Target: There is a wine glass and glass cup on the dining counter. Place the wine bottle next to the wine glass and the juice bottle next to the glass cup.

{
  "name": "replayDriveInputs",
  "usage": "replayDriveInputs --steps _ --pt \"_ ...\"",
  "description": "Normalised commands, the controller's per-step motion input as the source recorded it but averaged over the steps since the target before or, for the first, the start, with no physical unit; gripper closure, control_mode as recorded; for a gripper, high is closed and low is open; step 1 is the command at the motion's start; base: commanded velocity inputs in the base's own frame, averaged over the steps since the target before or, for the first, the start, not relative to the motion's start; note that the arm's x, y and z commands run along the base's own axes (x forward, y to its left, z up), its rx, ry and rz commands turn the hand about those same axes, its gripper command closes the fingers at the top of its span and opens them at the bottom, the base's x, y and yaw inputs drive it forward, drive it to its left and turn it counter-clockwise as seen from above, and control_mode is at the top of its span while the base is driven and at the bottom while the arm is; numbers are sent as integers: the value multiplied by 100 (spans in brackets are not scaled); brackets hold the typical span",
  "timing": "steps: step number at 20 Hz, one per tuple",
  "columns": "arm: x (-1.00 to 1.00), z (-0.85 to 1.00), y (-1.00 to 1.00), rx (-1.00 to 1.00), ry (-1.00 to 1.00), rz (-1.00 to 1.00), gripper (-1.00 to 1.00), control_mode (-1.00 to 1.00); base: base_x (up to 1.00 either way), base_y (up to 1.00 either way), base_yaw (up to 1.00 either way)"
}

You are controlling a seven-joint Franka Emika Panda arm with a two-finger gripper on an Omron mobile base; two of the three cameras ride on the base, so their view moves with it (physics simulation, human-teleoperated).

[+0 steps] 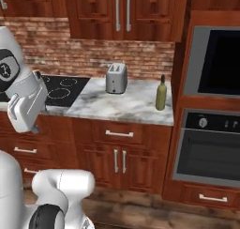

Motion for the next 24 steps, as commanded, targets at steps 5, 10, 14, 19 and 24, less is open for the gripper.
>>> replayDriveInputs --steps 5,10,14,19,24 --pt "0 0 0 0 0 0 -100 100 65 -44 -4" --pt "0 0 0 0 0 0 -100 100 73 -39 -6" --pt "0 0 0 0 0 0 -100 100 65 -34 -7" --pt "0 0 0 0 0 0 -100 100 36 -27 -5" --pt "0 0 0 0 0 0 -100 100 4 -12 0"
